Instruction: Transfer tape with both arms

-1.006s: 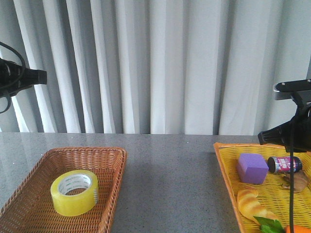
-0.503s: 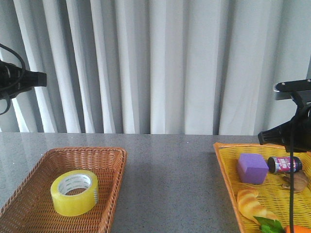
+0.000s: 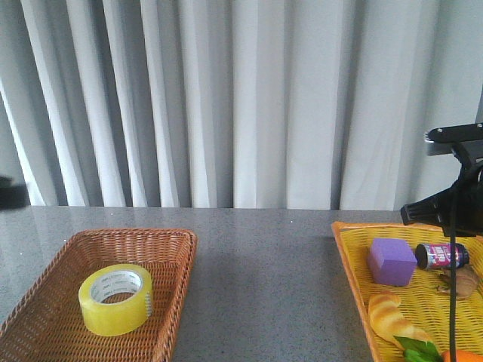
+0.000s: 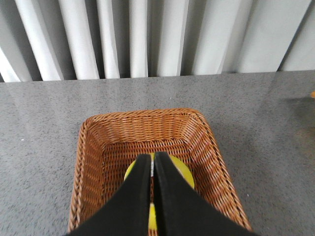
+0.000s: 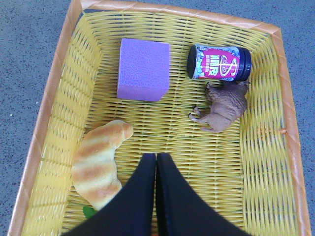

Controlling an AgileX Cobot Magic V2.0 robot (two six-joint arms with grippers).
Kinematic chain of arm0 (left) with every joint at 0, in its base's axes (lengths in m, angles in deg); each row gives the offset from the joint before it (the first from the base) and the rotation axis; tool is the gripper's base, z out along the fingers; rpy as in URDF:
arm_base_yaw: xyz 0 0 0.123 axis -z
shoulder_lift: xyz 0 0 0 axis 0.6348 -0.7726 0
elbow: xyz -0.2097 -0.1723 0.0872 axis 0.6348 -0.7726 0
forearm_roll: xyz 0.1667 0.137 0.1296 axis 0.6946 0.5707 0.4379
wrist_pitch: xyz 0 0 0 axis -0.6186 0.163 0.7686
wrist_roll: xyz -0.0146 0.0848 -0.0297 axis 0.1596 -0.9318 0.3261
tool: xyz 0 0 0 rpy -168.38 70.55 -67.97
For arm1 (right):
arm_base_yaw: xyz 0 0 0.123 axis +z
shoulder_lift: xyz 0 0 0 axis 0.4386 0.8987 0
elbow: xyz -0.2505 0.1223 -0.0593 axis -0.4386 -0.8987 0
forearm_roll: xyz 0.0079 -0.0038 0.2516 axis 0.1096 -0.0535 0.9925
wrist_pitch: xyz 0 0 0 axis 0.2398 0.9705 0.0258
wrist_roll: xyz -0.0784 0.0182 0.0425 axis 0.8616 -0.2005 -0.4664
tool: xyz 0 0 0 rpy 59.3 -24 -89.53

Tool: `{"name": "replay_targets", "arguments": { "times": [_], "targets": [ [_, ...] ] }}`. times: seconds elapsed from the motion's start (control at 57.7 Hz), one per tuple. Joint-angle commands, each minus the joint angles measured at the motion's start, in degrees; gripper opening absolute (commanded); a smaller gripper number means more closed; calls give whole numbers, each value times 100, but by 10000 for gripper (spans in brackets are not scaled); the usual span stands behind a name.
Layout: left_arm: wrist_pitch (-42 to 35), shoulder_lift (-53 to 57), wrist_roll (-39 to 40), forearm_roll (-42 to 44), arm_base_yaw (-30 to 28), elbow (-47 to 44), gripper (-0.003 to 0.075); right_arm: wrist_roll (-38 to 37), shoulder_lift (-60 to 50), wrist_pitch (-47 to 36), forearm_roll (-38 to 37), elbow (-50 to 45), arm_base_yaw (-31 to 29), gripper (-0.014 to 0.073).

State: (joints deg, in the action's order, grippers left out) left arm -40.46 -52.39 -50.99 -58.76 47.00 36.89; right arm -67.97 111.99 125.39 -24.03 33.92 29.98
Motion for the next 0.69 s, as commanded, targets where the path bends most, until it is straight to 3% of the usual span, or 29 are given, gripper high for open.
{"name": "replay_targets", "arguments": {
  "times": [0.0, 0.225, 0.364, 0.624, 0.676],
  "targets": [
    [-814, 1140, -1, 0, -25, -829, -6, 31, -220, -273, -120, 132, -32, -8],
    [-1296, 3681, 74, -66, -25, -3303, -6, 31, -220, -273, -120, 132, -32, -8],
    [-2146, 4876, 72, 0, -25, -4798, -6, 31, -220, -273, -120, 132, -32, -8],
    [-3822, 5723, 83, -697, -25, -6889, -6, 31, -220, -273, -120, 132, -32, -8],
    [-3568, 5897, 27, -776, -25, -6889, -6, 31, -220, -273, -120, 132, -32, -8]
  ]
}}
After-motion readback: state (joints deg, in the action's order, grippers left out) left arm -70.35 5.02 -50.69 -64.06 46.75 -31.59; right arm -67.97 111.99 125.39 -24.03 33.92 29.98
